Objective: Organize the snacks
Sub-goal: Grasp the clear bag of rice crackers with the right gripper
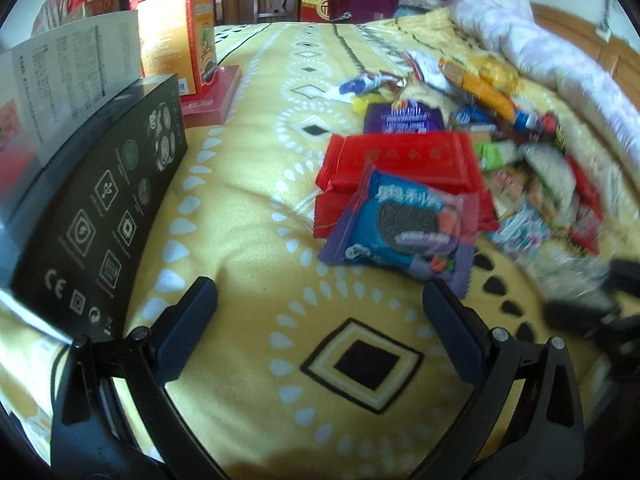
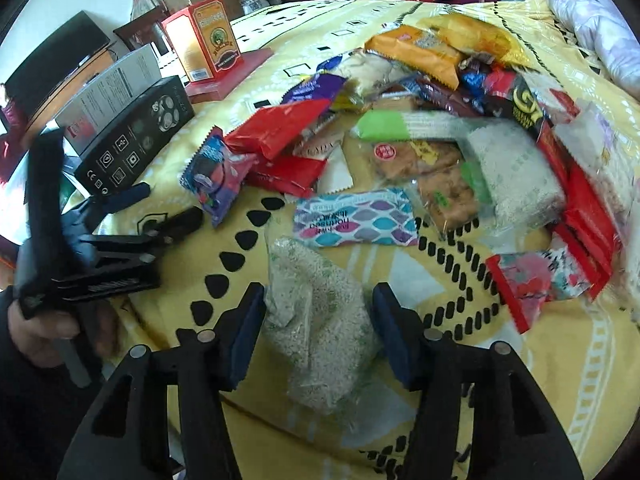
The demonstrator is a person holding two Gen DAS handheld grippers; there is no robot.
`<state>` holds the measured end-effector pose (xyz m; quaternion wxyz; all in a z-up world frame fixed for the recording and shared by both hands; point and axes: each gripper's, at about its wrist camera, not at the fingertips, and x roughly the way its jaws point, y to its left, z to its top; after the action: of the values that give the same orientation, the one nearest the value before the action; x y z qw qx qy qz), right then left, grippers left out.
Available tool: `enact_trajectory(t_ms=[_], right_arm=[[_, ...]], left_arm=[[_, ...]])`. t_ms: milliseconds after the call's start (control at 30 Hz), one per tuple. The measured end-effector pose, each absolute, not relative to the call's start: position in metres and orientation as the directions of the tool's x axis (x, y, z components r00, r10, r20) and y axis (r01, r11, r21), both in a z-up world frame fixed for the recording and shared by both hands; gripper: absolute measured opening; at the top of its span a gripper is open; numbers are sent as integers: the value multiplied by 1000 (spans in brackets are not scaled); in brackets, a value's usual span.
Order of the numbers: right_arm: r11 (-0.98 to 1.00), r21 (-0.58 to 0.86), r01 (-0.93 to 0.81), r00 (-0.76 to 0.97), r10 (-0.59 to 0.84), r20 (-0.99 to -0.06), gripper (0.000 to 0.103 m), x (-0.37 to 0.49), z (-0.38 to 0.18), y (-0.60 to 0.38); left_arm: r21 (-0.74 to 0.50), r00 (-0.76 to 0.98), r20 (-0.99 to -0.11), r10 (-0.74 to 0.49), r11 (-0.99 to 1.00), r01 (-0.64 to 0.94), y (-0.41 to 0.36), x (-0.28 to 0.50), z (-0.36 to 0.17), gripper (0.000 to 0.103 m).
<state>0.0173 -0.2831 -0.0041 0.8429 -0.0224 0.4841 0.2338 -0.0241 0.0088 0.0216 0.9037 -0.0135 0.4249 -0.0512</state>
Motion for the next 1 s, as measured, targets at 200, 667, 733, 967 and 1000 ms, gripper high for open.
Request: enact_trajectory(t_ms=[200,667,733,967,1000], right_arm=[[885,294,-361,449,441,-777,53,12,-3,-305],[882,284,-377,474,447,-758,94,-7,8,-321],[874,326,-359,464,471,-750,94,-6,8,-329],[882,344,-321,540,469,-699,94,-2,44,-354],[887,337,-317,569,462,-681,94,3,54,-360]], left_arm=[[-69,655,-747,-114,993,93,4,-21,45,103],[-25,608,-791,-72,996,87,-3,-15,19,103],[-23,605,-793,-71,996,86,-3,-14,18,103],[-57,618,-780,-100,994,88,-3,-24,31,103],[-63,623,-775,-107,994,93,-4,-25,34,103]])
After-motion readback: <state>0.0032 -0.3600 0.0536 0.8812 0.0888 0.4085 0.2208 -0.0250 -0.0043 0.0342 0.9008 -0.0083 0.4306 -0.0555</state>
